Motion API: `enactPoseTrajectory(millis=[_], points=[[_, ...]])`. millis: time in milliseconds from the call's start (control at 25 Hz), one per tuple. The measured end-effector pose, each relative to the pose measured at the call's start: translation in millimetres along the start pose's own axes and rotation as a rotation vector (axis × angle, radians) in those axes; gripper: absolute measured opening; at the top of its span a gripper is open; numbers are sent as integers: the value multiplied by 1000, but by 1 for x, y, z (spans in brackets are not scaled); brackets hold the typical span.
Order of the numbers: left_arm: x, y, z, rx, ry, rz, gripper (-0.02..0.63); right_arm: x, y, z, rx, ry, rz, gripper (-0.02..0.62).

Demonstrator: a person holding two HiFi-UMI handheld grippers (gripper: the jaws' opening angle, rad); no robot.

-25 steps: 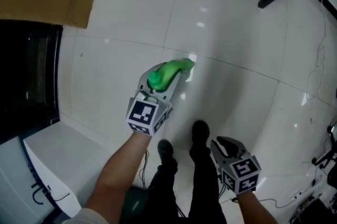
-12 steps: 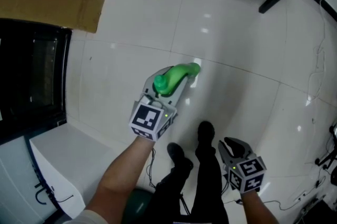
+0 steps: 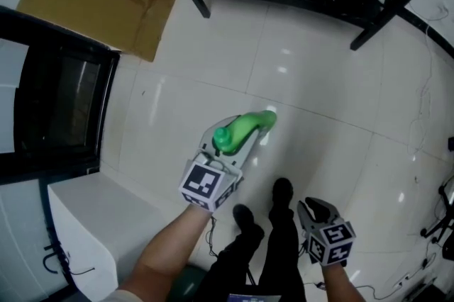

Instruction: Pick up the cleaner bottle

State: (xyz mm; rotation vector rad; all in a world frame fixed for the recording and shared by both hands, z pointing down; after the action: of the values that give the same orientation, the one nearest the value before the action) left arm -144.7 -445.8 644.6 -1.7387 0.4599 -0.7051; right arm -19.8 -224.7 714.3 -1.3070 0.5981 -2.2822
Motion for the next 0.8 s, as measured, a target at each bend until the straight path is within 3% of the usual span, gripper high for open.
enactPoseTrajectory(millis=[800], points=[[-102,151,34,20,28,61,164,-112,72,-67,-75,-72,156,91]])
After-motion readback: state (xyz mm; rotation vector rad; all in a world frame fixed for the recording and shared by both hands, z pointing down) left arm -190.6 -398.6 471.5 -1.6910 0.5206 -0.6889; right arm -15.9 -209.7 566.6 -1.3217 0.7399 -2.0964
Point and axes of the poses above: the fingertips, and each gripper's own axes: x forward along the fingers, z to its right, y out of its top, the point moved 2 cm from there along -x, backward along the fingers, and after that the axes turned 10 degrees about z, right-handed, at the moved point
